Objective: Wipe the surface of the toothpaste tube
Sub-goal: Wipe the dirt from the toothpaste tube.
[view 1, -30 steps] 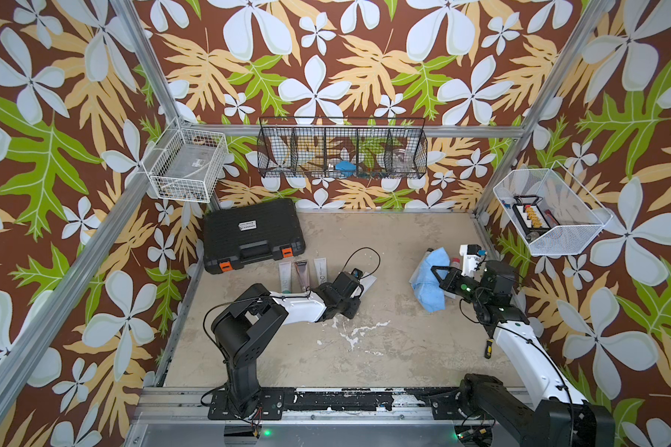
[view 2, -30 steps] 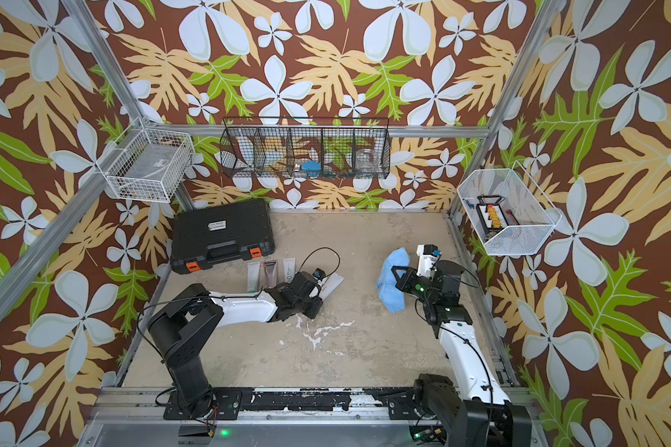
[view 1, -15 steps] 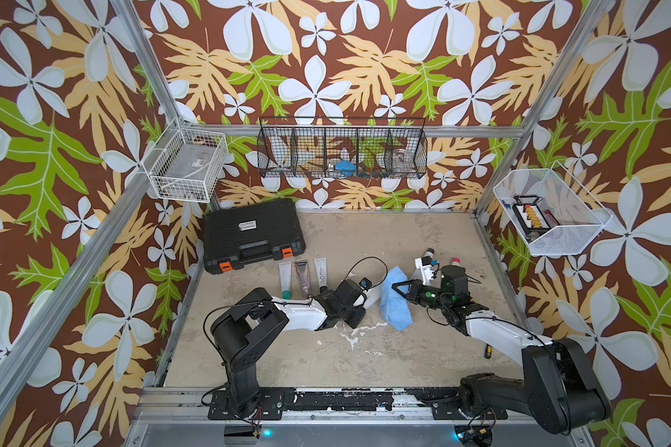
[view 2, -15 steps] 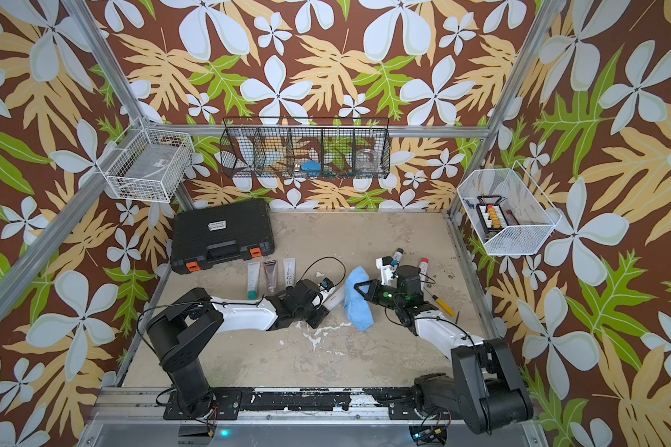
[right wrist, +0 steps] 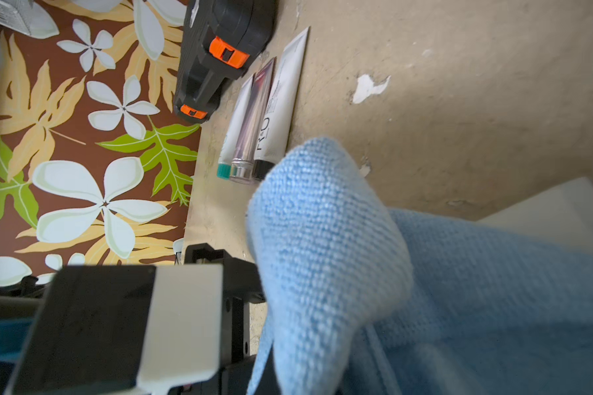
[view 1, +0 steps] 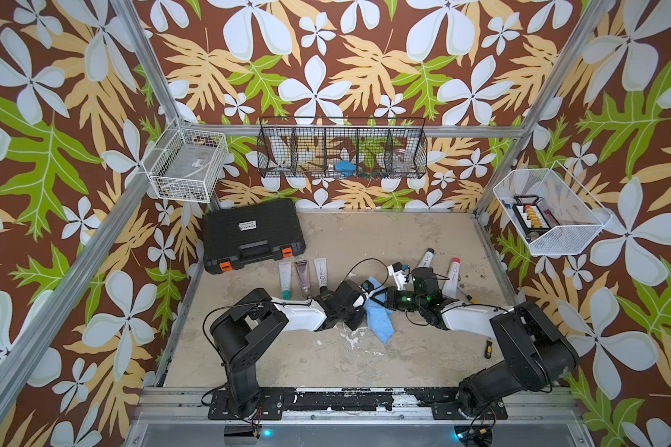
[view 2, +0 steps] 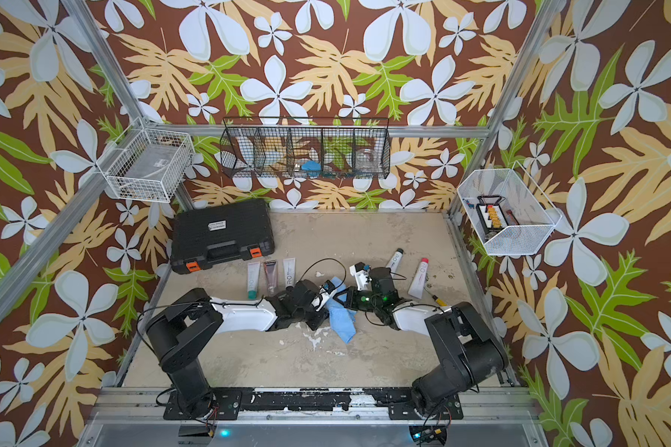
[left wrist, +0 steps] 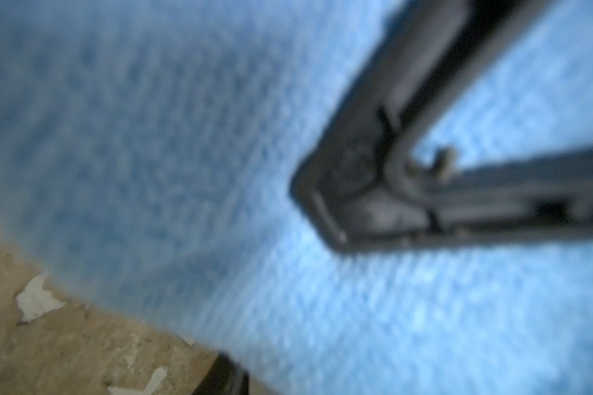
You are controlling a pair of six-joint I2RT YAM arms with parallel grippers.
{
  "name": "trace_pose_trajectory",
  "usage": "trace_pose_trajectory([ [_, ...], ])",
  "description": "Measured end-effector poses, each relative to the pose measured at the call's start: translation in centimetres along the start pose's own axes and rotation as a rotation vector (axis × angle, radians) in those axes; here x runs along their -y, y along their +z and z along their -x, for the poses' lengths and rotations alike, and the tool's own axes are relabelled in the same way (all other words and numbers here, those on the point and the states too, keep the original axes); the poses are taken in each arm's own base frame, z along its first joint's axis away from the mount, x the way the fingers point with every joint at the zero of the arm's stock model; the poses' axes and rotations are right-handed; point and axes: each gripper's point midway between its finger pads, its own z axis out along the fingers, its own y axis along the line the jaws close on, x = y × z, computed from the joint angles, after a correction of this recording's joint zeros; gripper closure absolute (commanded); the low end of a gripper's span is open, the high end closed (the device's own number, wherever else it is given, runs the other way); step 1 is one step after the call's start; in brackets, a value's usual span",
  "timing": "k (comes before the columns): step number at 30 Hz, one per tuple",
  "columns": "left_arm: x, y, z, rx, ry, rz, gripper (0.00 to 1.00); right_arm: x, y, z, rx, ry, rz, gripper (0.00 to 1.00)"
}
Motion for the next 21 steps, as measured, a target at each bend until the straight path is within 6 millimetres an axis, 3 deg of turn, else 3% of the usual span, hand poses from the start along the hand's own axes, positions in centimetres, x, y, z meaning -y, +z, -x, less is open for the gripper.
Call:
trace_pose_trajectory([
  [8, 0.2, 0.2, 0.3, 0.016, 0.001, -0.012, 0.65, 0.6, 0.3, -1.7, -0.005, -0.011, 0.012, 1.00],
  [21, 0.3, 0.1, 0.2, 0.022, 0.004, -0.023, 0.65, 2.5, 1.5, -0.9, -0.024, -0.101, -0.079, 1.00],
])
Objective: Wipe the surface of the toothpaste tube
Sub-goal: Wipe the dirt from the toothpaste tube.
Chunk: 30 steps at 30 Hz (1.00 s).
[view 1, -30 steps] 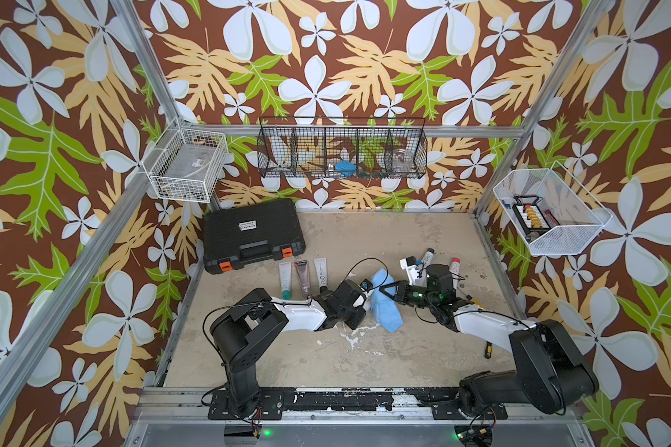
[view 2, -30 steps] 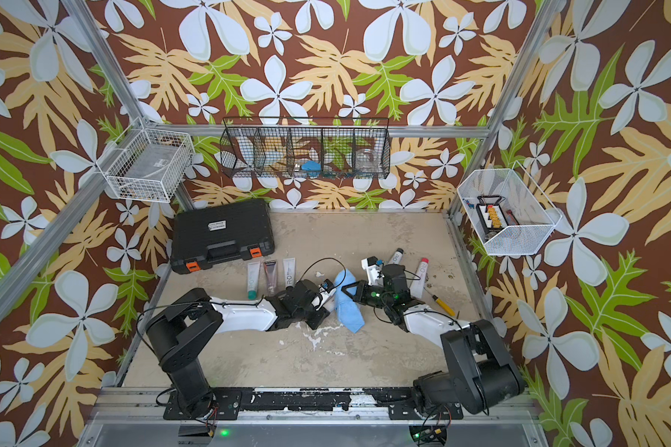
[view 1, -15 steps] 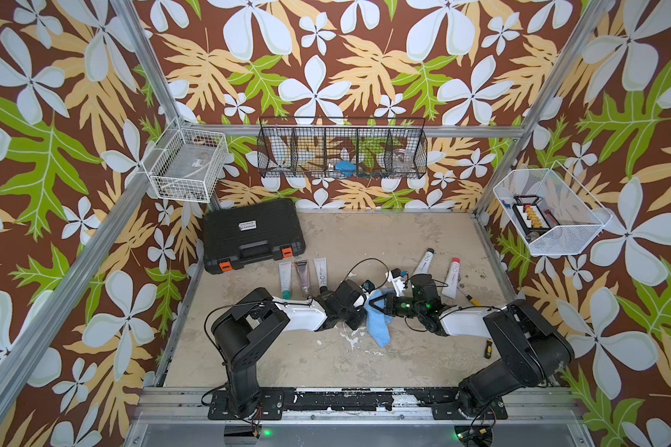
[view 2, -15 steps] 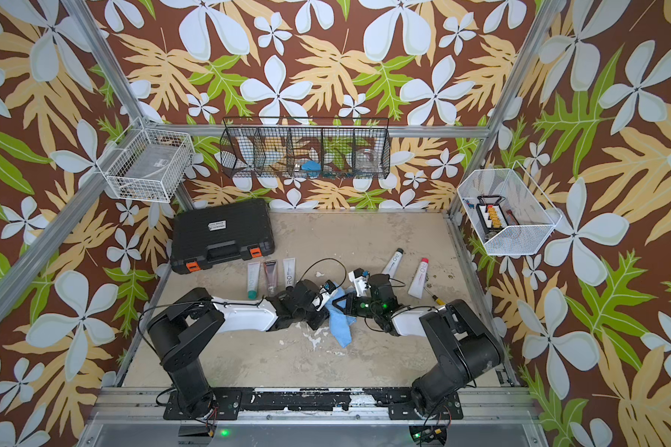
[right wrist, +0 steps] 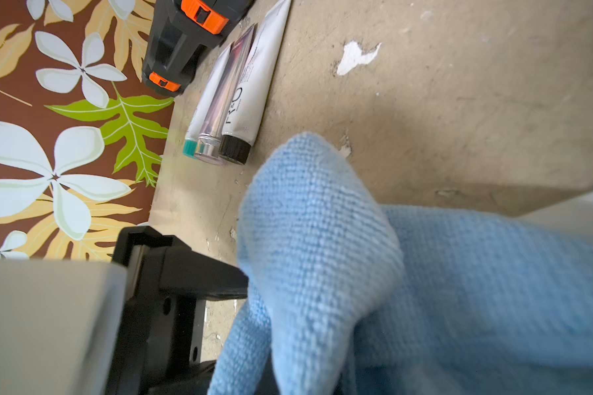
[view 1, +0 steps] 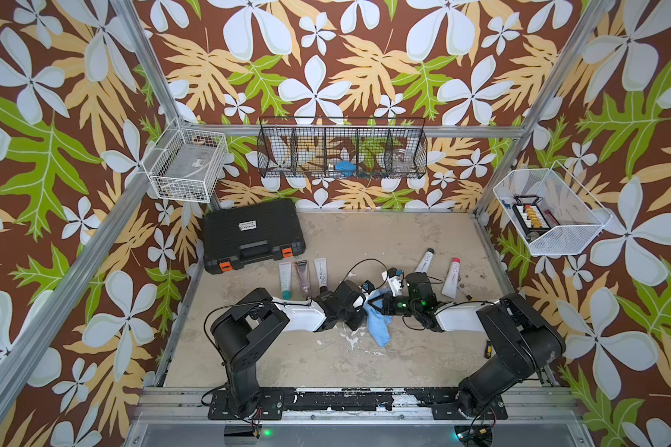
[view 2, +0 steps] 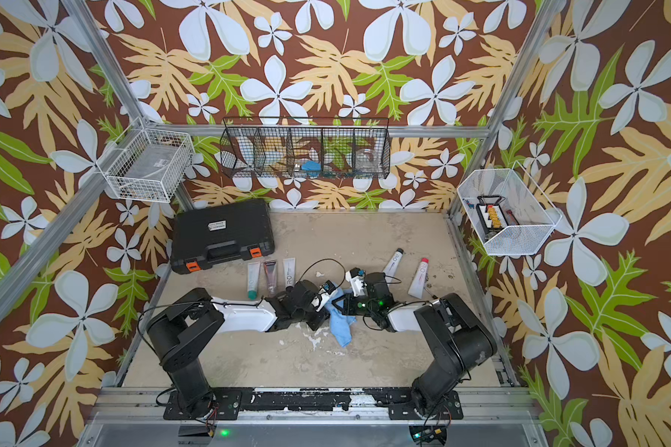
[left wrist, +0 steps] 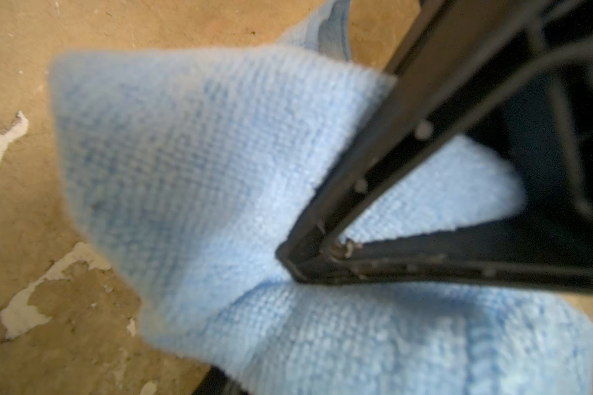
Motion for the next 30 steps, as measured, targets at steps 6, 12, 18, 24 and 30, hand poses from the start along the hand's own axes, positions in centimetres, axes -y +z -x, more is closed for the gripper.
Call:
trace_pose_trajectory([
  [6, 0.0, -0.1, -0.1, -0.001, 0.000, -0.003, 0.65, 0.9, 0.1, 1.1, 0.009, -0.067, -0.082, 1.00],
  [12, 0.2, -0.2, -0.2, -0.003, 0.003, -0.012, 0.65, 3.0, -1.1, 2.6, 0.040, -0.099, -0.201, 1.00],
  [18, 0.3, -0.2, -0.2, -0.003, 0.007, -0.018, 0.65, 5.4, -3.0, 4.3, 0.071, -0.104, -0.327, 1.00],
  [24, 0.3, -0.2, -0.2, -0.003, 0.011, -0.019, 0.65, 5.6, -3.2, 4.3, 0.065, -0.110, -0.344, 1.00],
  [30, 0.3, -0.2, -0.2, -0.003, 0.011, -0.019, 0.65, 4.7, -2.2, 2.6, 0.040, -0.108, -0.298, 1.00],
])
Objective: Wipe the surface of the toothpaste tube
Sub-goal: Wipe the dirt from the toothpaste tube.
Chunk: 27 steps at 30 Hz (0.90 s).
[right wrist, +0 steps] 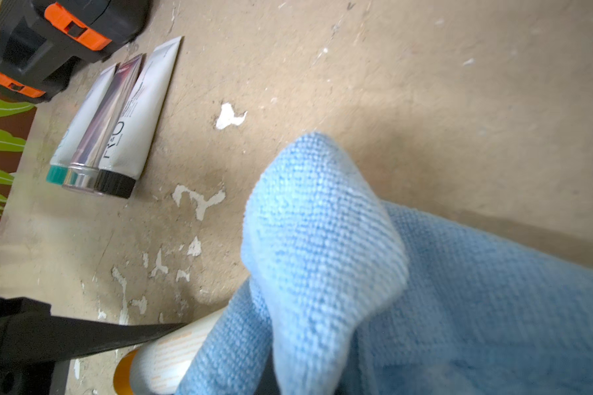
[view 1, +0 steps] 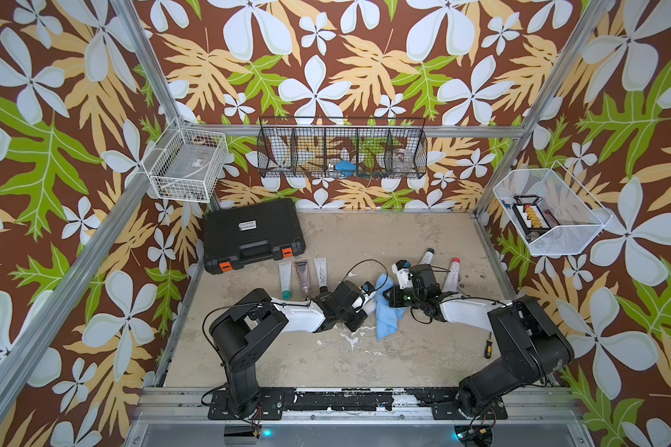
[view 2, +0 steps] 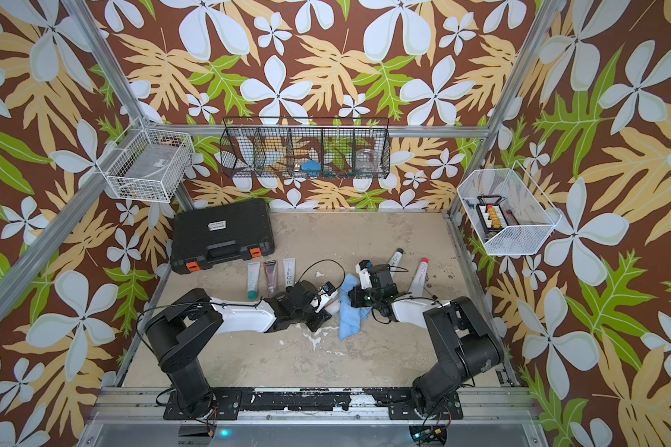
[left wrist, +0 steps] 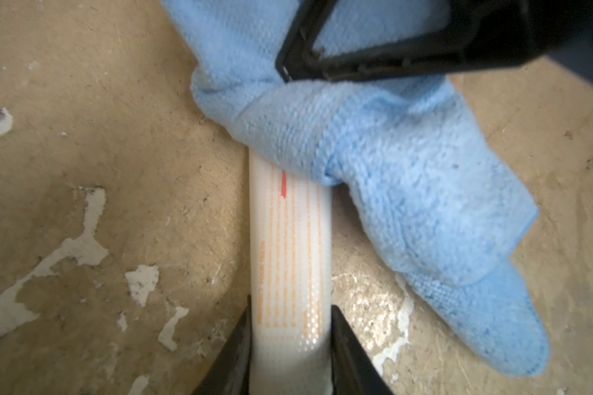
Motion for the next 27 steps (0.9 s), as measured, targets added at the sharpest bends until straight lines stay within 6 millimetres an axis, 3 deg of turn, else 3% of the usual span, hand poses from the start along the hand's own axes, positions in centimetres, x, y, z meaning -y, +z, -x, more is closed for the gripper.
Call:
trace_pose_trajectory([
  [11, 0.0, 0.0, 0.0, 0.000, 0.000, 0.000, 0.65, -5.1, 0.9, -2.0, -0.009, -0.002, 0.145, 1.00],
  [15, -0.1, 0.0, 0.0, 0.002, -0.003, 0.001, 0.55, -6.5, 0.8, -2.7, -0.025, 0.027, 0.199, 1.00],
  [19, -0.2, -0.1, 0.1, 0.010, -0.004, 0.000, 0.44, -6.7, 0.8, -2.7, -0.032, 0.045, 0.205, 1.00],
  [27, -0.1, -1.1, -0.3, 0.003, -0.005, -0.002, 0.42, -6.4, 1.0, -2.1, -0.046, 0.051, 0.202, 1.00],
])
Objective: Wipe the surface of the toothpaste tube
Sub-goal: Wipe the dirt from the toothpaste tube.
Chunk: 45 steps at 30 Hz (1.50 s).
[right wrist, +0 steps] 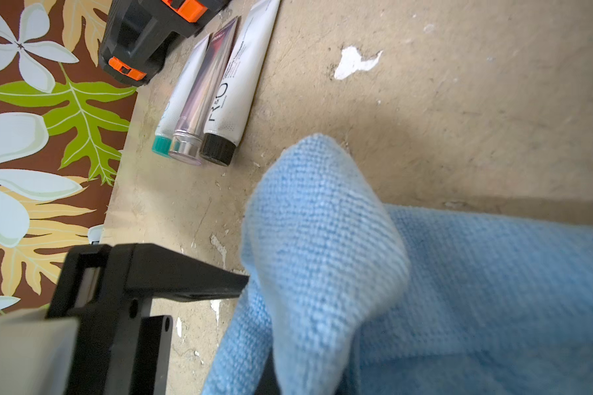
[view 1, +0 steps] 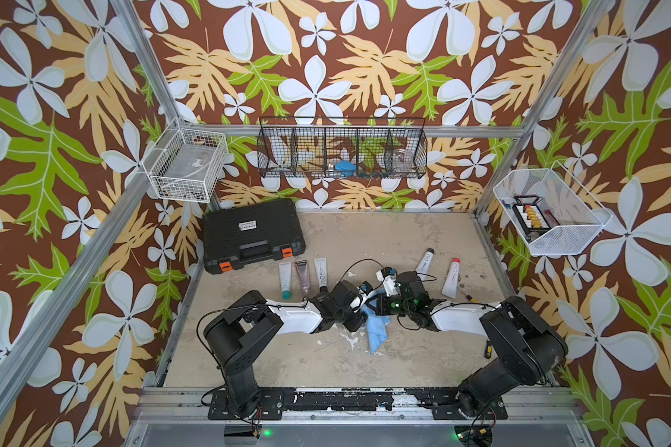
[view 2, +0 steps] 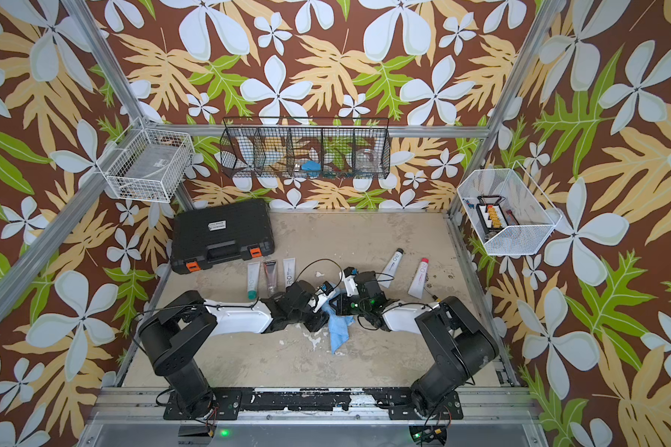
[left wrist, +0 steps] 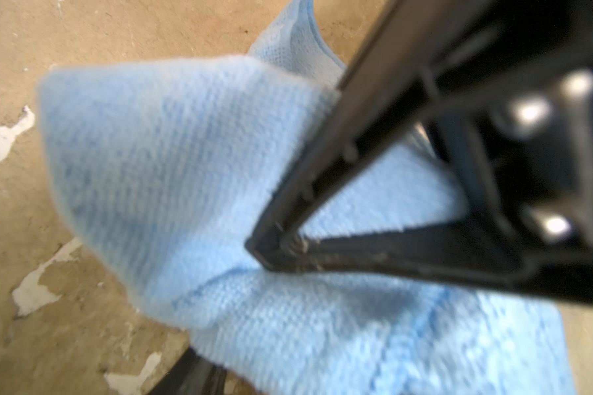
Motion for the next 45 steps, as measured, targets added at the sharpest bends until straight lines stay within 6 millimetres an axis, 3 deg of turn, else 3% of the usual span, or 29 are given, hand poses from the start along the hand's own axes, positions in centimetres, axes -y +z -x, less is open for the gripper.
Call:
trace_pose_trajectory([
  [10, 0.0, -0.2, -1.5, -0.027, 0.004, -0.005, 0.57, 0.5, -0.3, 0.5, 0.002, 0.000, -0.011, 1.00],
  [17, 0.0, -0.9, -2.1, -0.028, 0.000, -0.005, 0.57, 0.7, -0.3, 0.5, 0.003, -0.007, -0.016, 1.00],
  [23, -0.2, -0.7, -1.9, -0.027, -0.005, -0.009, 0.68, 0.8, -0.3, 0.5, 0.004, -0.013, -0.018, 1.00],
  [30, 0.0, -0.6, -1.7, -0.034, -0.008, -0.020, 0.72, 0.6, -0.5, -0.2, 0.003, 0.008, 0.003, 1.00],
  [38, -0.2, -0.4, -1.4, -0.042, -0.009, -0.024, 0.73, -1.6, -0.4, -2.0, -0.005, 0.053, 0.096, 1.00],
  [45, -0.2, -0.4, -1.4, -0.042, -0.012, -0.029, 0.73, -1.7, -0.2, -2.0, 0.001, 0.046, 0.095, 1.00],
])
